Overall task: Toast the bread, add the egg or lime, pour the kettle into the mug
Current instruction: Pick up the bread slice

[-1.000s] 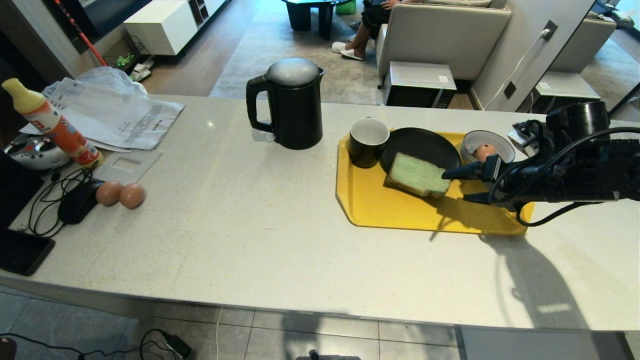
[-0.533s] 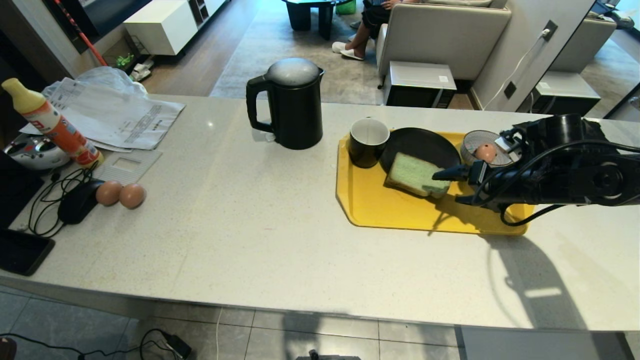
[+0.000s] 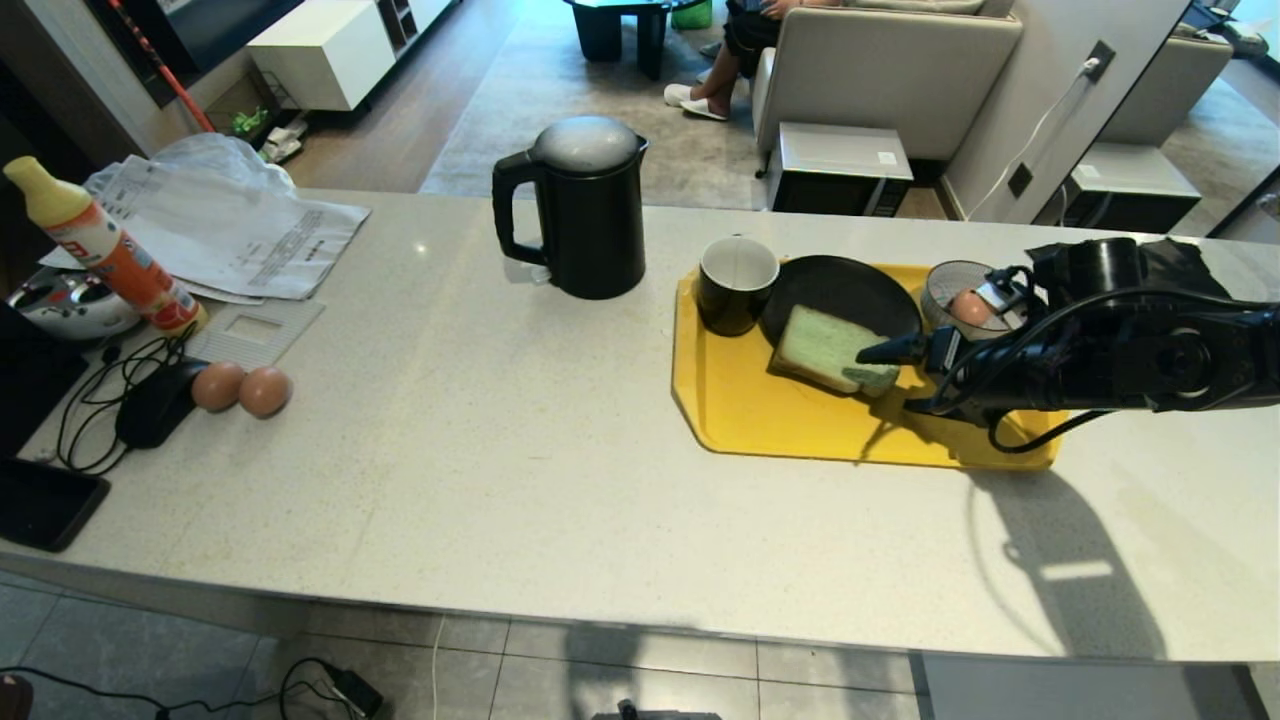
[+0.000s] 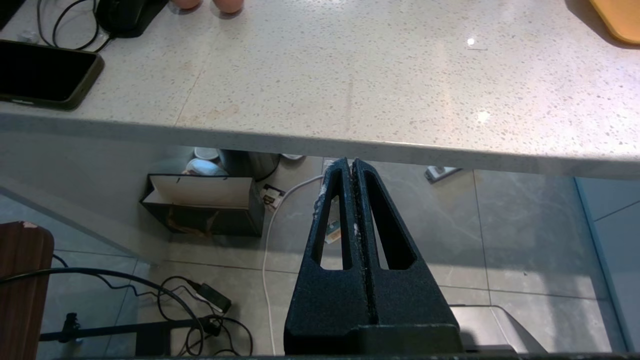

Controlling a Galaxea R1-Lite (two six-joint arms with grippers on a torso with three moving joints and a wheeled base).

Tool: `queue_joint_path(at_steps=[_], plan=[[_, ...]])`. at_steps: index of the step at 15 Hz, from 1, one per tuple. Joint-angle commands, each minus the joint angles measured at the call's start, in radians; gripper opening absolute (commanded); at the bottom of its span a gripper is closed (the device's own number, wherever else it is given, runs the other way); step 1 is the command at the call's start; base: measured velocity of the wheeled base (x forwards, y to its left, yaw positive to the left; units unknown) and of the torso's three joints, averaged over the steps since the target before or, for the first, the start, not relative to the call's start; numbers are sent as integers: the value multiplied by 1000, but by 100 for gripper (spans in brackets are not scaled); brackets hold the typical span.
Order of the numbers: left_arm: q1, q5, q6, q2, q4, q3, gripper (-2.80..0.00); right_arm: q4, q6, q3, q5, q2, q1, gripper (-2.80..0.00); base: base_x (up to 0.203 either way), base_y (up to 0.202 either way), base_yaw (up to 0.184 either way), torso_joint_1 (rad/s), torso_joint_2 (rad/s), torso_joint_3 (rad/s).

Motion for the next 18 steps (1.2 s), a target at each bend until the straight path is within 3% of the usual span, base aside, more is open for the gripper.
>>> queue_joint_path(at_steps=[1, 18], plan=[[8, 0, 0, -1, -1, 17, -280, -1, 12, -20, 4, 20, 2, 0, 0, 0, 0, 0, 0, 0], [6, 0, 0, -1, -1, 17, -280, 0, 119, -123, 13, 85, 19, 0, 0, 0, 0, 0, 0, 0]])
